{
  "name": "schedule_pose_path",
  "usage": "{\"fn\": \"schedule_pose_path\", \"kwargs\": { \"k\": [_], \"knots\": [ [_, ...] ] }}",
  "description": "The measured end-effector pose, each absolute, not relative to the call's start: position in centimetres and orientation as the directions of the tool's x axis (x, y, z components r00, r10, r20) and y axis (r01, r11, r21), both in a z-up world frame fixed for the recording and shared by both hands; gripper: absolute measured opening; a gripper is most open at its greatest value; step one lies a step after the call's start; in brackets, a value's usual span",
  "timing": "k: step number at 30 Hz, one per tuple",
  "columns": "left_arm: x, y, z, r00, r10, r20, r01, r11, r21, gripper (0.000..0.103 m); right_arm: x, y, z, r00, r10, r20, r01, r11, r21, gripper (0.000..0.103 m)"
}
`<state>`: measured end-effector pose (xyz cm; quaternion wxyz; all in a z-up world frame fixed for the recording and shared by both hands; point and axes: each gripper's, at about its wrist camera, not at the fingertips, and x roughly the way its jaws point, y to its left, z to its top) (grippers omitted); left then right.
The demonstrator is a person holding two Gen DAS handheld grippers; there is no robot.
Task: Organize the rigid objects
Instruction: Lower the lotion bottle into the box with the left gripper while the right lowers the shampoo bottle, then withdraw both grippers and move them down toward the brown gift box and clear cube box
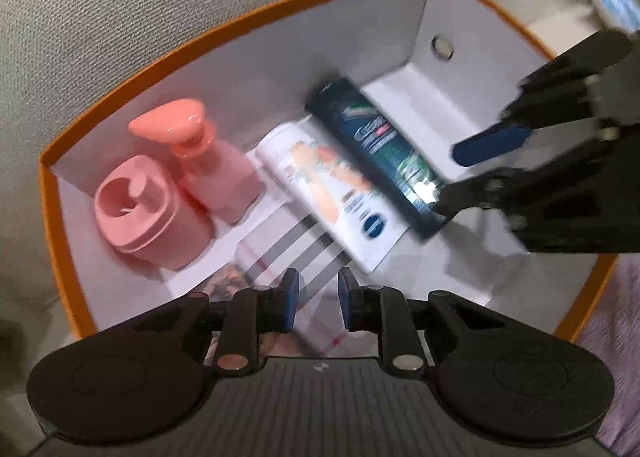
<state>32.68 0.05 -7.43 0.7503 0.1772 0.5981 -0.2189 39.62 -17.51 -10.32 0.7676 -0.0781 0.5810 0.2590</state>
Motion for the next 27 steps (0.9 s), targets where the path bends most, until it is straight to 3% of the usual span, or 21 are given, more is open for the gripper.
{"fn": "schedule_pose_path", "kwargs": {
  "k": [4, 10, 12, 27],
  "knots": [
    [32.5, 1.1, -6.6, 0.204, -0.127, -0.971, 0.522, 0.853, -0.002, 0.024, 38.4, -16.6, -10.0, 0.1, 0.392, -0.914, -0.468, 0.829, 0.305, 0.025],
    [30.9, 3.2, -4.9, 0.232, -0.088, -0.969, 0.476, 0.879, 0.034, 0.024, 38.1, -13.2, -11.7, 0.06, 0.289, -0.956, -0.433, 0.87, 0.235, 0.022],
    [30.3, 3.9, -4.5, 0.252, -0.128, -0.959, 0.452, 0.892, -0.001, 0.024, 38.3, -12.3, -12.2, 0.051, 0.249, -0.967, -0.415, 0.886, 0.206, 0.018],
    [27.4, 6.7, -2.9, 0.418, -0.233, -0.878, 0.335, 0.938, -0.09, 0.024, 38.2, -10.9, -11.7, 0.059, 0.238, -0.97, -0.413, 0.89, 0.193, 0.018]
  ]
}}
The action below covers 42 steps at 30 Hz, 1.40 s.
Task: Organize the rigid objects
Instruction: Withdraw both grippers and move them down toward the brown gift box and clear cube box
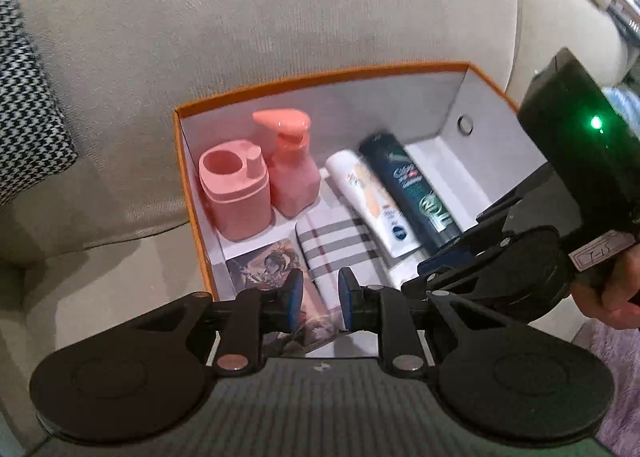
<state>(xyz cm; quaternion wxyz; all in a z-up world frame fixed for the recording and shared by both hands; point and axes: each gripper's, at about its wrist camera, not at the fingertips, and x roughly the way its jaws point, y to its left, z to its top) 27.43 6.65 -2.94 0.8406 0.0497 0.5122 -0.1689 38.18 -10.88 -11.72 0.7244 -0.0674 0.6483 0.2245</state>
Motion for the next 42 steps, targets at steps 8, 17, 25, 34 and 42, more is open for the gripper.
{"fn": "schedule_pose_path", "kwargs": {
  "k": [8, 17, 25, 34, 42],
  "knots": [
    [23.6, 7.7, -0.8, 0.49, -0.286, -0.823, 0.284, 0.945, -0.16, 0.024, 34.8, -13.5, -6.7, 0.24, 0.295, -0.925, -0.413, 0.893, 0.177, 0.019],
    [15.3, 8.0, 2.9, 0.583, -0.336, -0.739, 0.252, 0.94, -0.228, 0.024, 25.7, -15.9, -1.0, 0.475, 0.413, -0.777, -0.441, 0.876, 0.196, 0.02],
    [8.6, 8.9, -0.3, 0.557, -0.275, -0.784, 0.171, 0.961, -0.216, 0.028, 17.9, -16.7, -3.1, 0.531, 0.423, -0.735, -0.327, 0.902, 0.282, 0.028],
    [5.7, 9.8, -4.1, 0.51, -0.157, -0.846, -0.07, 0.972, -0.223, 0.069, 13.9, -14.6, -7.2, 0.473, 0.369, -0.8, -0.28, 0.924, 0.261, 0.038],
    [5.7, 10.0, -5.9, 0.501, -0.11, -0.859, -0.3, 0.908, -0.292, 0.085, 13.2, -13.2, -8.1, 0.528, 0.307, -0.792, -0.315, 0.937, 0.154, 0.046]
  ]
}}
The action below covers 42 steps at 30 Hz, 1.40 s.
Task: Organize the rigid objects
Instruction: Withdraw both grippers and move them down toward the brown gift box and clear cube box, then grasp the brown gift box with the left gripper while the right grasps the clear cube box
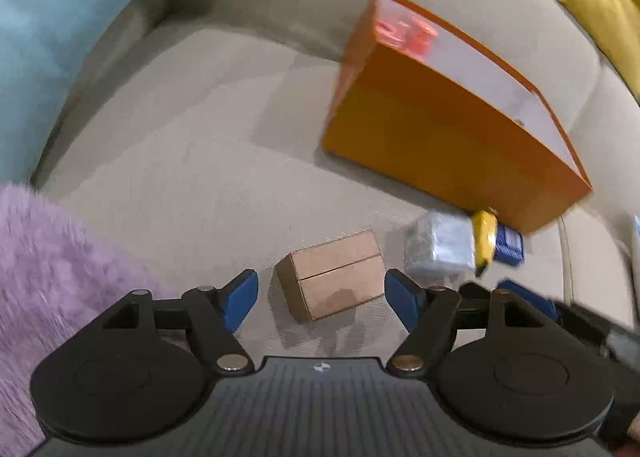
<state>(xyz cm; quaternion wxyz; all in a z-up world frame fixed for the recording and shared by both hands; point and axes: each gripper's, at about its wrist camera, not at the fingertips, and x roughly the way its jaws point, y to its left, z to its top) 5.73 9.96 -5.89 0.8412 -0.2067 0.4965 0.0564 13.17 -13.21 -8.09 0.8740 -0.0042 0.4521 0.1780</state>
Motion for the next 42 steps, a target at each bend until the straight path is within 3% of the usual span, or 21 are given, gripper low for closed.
{"fn": "schedule_pose_path", "kwargs": {
  "k": [8, 20, 23, 30, 42],
  "knots": [
    [7.0, 9.0, -7.3, 0.48, -0.073, -0.874, -0.395, 0.872, -0.29, 0.085, 14.1, -12.6, -9.4, 0.538, 0.291, -0.791, -0.342, 0.933, 0.111, 0.049],
    [8.1, 8.5, -8.7, 0.444, -0.097, -0.891, -0.379, 0.88, -0.285, 0.084, 16.2, -11.3, -11.4, 0.526, 0.259, -0.811, -0.347, 0.935, 0.073, 0.05],
    [8.3, 8.5, -8.6, 0.446, -0.122, -0.887, -0.362, 0.881, -0.303, 0.076, 16.7, -11.4, -11.8, 0.521, 0.262, -0.812, -0.338, 0.937, 0.085, 0.05],
    [7.6, 8.3, -7.6, 0.446, -0.13, -0.885, -0.286, 0.917, -0.279, 0.074, 15.5, -11.4, -11.1, 0.526, 0.274, -0.805, -0.372, 0.925, 0.072, 0.05],
    [7.0, 6.0, -7.2, 0.253, -0.24, -0.937, -0.112, 0.955, -0.275, 0.073, 11.4, -13.9, -10.2, 0.467, 0.265, -0.844, -0.365, 0.927, 0.089, 0.049]
  ]
}}
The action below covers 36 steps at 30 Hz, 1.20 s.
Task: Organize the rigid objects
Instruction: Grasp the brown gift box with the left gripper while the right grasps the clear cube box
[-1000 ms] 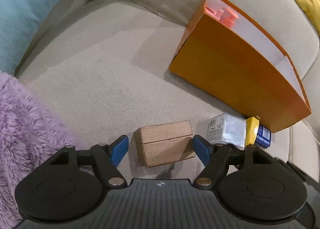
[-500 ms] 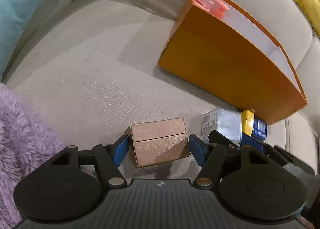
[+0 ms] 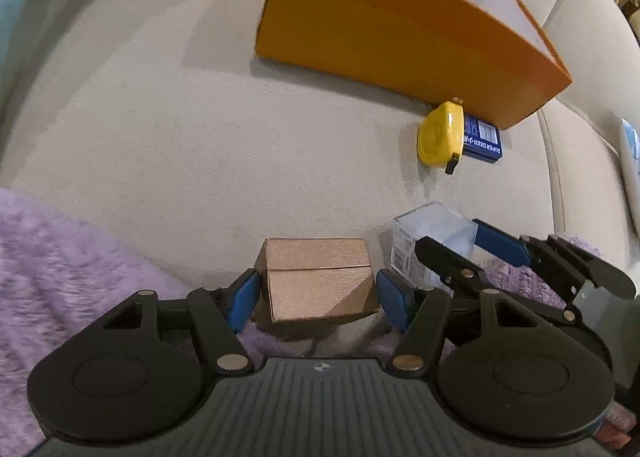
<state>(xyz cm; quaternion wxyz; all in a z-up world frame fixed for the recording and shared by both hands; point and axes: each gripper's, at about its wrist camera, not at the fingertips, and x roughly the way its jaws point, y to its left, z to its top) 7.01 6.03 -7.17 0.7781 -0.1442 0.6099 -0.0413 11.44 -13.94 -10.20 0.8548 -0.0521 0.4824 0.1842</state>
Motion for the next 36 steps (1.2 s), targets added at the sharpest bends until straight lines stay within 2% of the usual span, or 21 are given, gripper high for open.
{"fn": "schedule_pose_path", "kwargs": {
  "k": [10, 14, 17, 23, 36],
  "knots": [
    [9.4, 6.4, -9.1, 0.341, -0.276, -0.899, -0.137, 0.931, -0.338, 0.072, 12.3, -14.1, -11.2, 0.496, 0.272, -0.824, -0.343, 0.934, 0.102, 0.049],
    [9.3, 5.6, -8.9, 0.35, -0.298, -0.888, -0.097, 0.932, -0.35, 0.081, 12.2, -14.3, -11.2, 0.488, 0.274, -0.829, -0.347, 0.932, 0.104, 0.051],
    [8.8, 5.4, -8.2, 0.352, -0.297, -0.888, -0.041, 0.943, -0.332, 0.082, 12.2, -14.6, -11.1, 0.471, 0.279, -0.837, -0.339, 0.933, 0.12, 0.056],
    [7.7, 4.6, -8.1, 0.319, -0.27, -0.908, 0.06, 0.962, -0.265, 0.082, 11.5, -14.8, -11.1, 0.445, 0.276, -0.852, -0.345, 0.931, 0.121, 0.056],
    [7.9, 4.4, -8.8, 0.311, -0.23, -0.922, 0.112, 0.972, -0.205, 0.082, 11.0, -16.0, -10.9, 0.431, 0.265, -0.863, -0.328, 0.936, 0.124, 0.055]
  ]
}}
